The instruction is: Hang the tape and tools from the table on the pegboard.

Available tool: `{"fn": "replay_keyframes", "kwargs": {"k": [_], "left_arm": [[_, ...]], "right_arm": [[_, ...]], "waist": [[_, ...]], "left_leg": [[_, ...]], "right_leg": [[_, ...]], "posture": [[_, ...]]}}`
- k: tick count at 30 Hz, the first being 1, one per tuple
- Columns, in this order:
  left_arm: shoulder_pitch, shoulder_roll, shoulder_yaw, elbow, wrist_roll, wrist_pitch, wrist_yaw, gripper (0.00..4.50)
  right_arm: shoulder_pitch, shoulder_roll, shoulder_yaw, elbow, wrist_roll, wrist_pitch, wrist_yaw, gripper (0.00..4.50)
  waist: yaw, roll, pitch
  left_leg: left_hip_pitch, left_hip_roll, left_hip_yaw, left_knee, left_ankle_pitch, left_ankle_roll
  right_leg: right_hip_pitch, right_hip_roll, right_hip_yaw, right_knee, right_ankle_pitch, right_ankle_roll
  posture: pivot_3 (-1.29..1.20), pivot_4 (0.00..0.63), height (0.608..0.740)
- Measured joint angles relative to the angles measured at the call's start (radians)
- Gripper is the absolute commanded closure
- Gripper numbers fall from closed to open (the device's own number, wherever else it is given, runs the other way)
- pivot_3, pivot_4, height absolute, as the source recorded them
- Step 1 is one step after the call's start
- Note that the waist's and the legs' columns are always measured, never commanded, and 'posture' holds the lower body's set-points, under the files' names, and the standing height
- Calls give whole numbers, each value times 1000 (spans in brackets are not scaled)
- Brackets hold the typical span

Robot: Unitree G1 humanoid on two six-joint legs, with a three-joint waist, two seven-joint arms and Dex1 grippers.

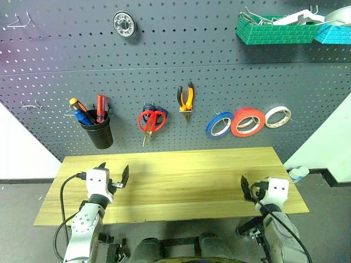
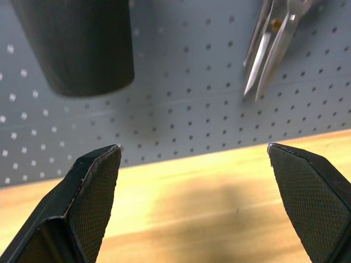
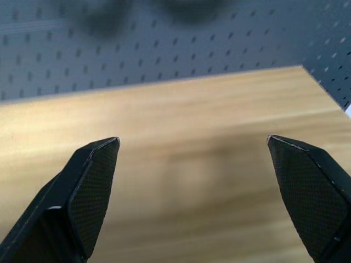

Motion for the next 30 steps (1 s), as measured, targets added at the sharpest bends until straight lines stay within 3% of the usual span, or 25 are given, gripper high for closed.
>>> {"fn": "replay_keyframes", "kwargs": {"k": [24,30], "left_arm": [[-58,-19,-80,30,63,19,-6,23],[-45,-4,-71,32,69,20,0,23]], "right_arm": [[-61,14,52,69,-58,-97,-53,0],[4,14,70,36,-55,-105,-28,0]], "waist": [[0,-1,-1],[3,-2,-2]], "left_leg": [[0,0,0,0,0,0],[0,0,0,0,0,0]], "right_leg": [[1,0,0,-1,-1,1],[1,0,0,-1,-1,2]], "posture": [[-81,0,736],[-58,0,736]]}}
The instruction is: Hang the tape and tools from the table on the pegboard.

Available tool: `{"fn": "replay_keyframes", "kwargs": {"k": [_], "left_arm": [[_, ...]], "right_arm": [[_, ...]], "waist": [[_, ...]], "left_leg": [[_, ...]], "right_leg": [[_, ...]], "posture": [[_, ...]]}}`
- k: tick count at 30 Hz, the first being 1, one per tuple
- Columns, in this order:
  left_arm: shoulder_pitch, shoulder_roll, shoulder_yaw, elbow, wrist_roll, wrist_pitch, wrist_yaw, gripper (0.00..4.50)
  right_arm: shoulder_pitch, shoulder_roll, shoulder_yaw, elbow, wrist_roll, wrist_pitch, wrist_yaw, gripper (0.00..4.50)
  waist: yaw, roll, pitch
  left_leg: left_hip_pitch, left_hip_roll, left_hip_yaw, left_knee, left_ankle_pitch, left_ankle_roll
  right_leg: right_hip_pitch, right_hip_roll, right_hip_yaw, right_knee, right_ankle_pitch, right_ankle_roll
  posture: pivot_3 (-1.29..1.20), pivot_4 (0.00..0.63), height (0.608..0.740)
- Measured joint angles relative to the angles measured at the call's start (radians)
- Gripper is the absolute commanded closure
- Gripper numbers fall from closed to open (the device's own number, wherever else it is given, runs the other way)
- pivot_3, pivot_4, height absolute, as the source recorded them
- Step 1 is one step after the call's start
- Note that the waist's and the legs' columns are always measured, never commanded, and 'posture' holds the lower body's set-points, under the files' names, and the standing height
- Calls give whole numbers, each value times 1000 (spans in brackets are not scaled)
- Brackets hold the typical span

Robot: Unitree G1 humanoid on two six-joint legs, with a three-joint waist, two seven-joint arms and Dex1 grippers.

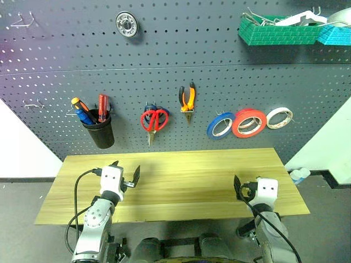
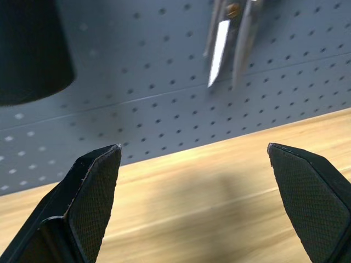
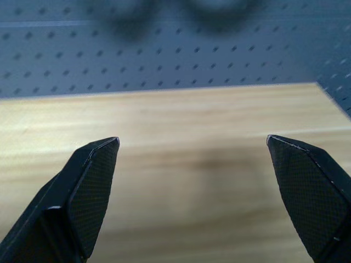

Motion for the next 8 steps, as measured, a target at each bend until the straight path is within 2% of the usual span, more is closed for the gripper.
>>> {"fn": "replay_keyframes", "kwargs": {"k": [8], "left_arm": [[121,8,17,-76,-3,3,14,23]], "right_arm": [[83,-22,5,-59,9,-12,52,0]], "waist": [[3,-1,0]], "left_leg": [[-1,0,0,0,-1,0]], "right_leg": [[-1,-1,0,0,-3,-1]], "posture": [[-58,0,736]]}}
